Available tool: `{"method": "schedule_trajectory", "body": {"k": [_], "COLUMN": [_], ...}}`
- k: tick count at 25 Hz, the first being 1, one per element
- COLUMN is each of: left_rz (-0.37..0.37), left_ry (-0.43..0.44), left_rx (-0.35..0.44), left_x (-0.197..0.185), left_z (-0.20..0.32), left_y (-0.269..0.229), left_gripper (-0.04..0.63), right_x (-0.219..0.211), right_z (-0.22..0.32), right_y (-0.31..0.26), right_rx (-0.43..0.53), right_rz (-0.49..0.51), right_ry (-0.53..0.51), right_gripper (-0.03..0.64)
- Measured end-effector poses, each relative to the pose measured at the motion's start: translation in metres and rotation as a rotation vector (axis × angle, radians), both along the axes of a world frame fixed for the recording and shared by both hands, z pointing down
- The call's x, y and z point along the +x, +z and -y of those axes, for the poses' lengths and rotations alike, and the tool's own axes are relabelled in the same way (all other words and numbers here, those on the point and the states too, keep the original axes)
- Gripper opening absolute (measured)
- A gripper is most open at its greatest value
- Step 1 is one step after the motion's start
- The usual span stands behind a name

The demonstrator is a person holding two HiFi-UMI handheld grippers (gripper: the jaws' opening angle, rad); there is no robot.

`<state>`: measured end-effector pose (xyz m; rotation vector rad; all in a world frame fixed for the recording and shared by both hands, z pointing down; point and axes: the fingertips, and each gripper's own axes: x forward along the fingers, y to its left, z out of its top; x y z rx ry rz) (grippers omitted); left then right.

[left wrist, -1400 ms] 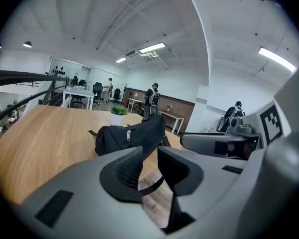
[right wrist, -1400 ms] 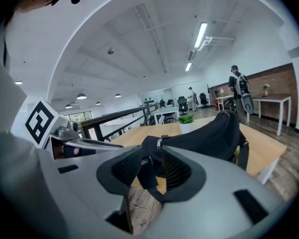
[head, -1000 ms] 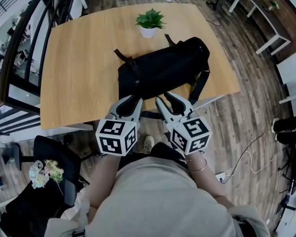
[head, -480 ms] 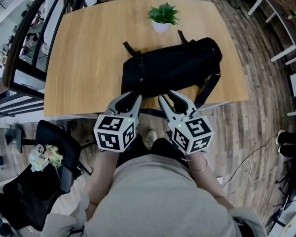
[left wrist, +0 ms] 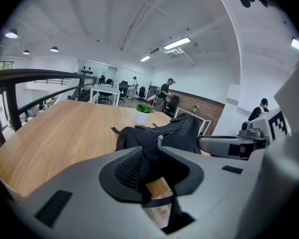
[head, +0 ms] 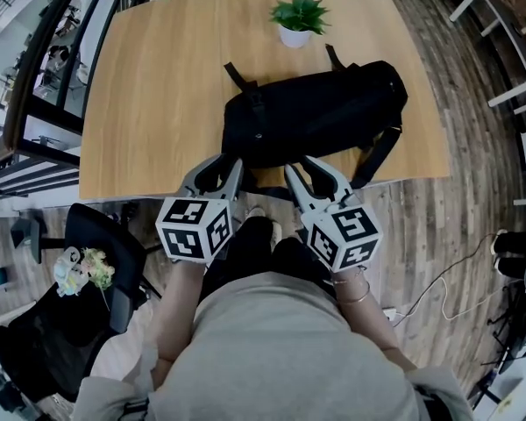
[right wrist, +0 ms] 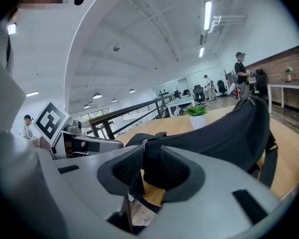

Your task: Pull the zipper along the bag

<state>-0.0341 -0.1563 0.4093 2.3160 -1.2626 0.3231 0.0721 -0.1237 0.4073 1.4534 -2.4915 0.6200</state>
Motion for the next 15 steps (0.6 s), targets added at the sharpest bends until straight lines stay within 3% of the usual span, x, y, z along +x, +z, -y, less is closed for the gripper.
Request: {"method": "schedule_trajectory", "body": {"k": [9,15], "left_rz": [0.024,-0.024], "left_ry": [0.073,0.120], "left_rx": [-0.037,-0.106], "left_x": [-0.009,-0.004], "left_z": [0.026,0.037], "left_y": [0.005,0.020], "left_gripper": [0.168,0.183], "right_x": [-0.006,-0.008], "right_z": [0.018,0.026], "right_y": [0.008,0.007], "right_rx": [-0.036,-0.045], "right_rz": [-0.009,-0.032], "right_ry": [0.028,0.048], "right_gripper": [0.104,0.104]}}
